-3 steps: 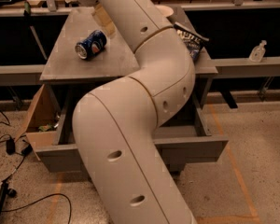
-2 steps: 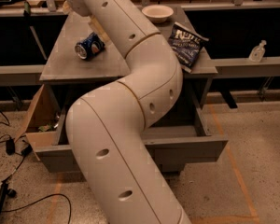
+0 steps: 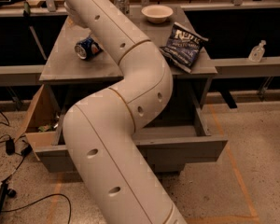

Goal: Place pepsi can into top drawer

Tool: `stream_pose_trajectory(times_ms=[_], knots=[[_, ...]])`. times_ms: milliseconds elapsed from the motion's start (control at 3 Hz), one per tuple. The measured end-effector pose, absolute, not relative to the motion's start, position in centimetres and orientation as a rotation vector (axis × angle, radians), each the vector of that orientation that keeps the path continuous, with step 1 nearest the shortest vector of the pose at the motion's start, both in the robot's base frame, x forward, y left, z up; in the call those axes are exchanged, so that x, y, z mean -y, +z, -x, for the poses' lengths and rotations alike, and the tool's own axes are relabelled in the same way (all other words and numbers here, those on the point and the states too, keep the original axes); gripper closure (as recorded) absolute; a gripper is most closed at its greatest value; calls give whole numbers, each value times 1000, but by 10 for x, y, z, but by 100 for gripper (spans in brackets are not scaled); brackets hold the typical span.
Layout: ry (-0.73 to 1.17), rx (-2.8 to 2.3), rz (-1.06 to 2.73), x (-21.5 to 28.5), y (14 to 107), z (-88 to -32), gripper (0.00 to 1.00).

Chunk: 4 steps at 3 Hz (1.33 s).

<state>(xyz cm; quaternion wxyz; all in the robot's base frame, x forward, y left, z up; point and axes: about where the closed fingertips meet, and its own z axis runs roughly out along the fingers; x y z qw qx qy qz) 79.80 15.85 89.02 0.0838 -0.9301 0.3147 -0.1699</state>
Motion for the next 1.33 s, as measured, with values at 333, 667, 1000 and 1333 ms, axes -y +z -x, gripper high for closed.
stream_pose_trajectory(times_ms=[333,667,1000,1333], knots=[[-526,-922,2826,-153,875,-804,38],[-534,-887,2868,-154,864,-806,61],[-503,-839,2899,-159,855,-804,85],[-465,-870,2827,-141,874,-800,100]])
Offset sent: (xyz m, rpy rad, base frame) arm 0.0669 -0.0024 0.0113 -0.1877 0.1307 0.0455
